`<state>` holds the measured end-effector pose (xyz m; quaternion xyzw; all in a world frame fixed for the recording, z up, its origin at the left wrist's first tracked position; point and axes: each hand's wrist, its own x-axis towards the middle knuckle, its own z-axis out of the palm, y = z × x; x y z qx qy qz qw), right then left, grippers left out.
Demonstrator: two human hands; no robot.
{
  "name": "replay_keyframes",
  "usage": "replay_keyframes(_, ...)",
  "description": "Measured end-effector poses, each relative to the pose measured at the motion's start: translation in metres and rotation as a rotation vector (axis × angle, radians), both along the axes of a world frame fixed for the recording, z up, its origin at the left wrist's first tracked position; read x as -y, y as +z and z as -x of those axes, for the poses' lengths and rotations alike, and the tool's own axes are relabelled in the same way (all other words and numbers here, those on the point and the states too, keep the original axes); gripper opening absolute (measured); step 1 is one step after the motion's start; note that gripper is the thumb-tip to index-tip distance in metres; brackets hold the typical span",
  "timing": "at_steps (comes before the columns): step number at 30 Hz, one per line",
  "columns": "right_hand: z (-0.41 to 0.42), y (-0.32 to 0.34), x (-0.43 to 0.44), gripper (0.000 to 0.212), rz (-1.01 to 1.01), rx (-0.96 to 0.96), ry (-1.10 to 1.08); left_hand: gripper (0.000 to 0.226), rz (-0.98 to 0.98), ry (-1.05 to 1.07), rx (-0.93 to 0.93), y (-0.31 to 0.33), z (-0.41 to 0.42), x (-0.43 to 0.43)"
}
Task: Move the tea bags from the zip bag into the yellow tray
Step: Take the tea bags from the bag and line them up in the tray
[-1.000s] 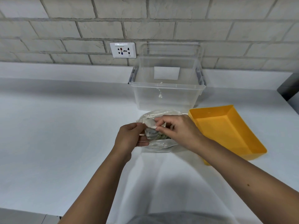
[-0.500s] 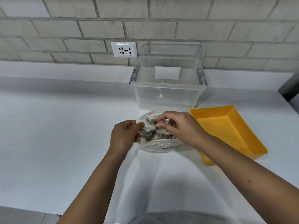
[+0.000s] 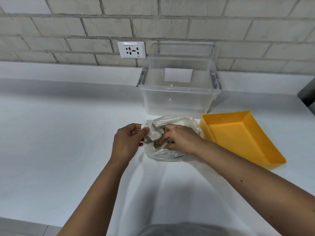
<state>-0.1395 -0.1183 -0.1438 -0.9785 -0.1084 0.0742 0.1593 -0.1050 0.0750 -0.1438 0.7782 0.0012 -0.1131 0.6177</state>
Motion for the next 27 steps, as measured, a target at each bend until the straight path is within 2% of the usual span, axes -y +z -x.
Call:
replay_keyframes(3, -0.003, -0.002, 0.001, 0.016, -0.010, 0.009, -0.017, 0.010, 0.007, -0.010, -0.003, 0.001, 0.001, -0.001)
replay_keyframes(7, 0.004, 0.004, 0.013, 0.004, -0.250, 0.056, -0.163, 0.010, 0.044, 0.006, 0.002, 0.003, 0.001, -0.006)
replay_keyframes(10, 0.019, 0.014, 0.023, 0.007, -0.554, 0.010, -0.355, 0.008, 0.087, 0.013, 0.017, 0.007, -0.002, -0.006)
replay_keyframes(15, 0.040, 0.031, 0.031, 0.004, -1.207, -0.122, -0.578, 0.011, 0.124, -0.020, 0.051, 0.016, -0.006, 0.006)
replay_keyframes(19, 0.052, 0.038, 0.046, 0.020, -1.542, -0.184, -0.662, 0.008, 0.141, -0.074, 0.055, 0.020, 0.003, 0.024)
replay_keyframes(24, 0.069, 0.043, 0.078, 0.013, -1.749, -0.172, -0.736, 0.011, 0.161, -0.095, 0.031, 0.019, 0.022, 0.050)
replay_keyframes(27, 0.080, 0.045, 0.106, 0.009, -1.712, -0.109, -0.763, 0.009, 0.170, -0.083, 0.033, 0.019, 0.037, 0.069)
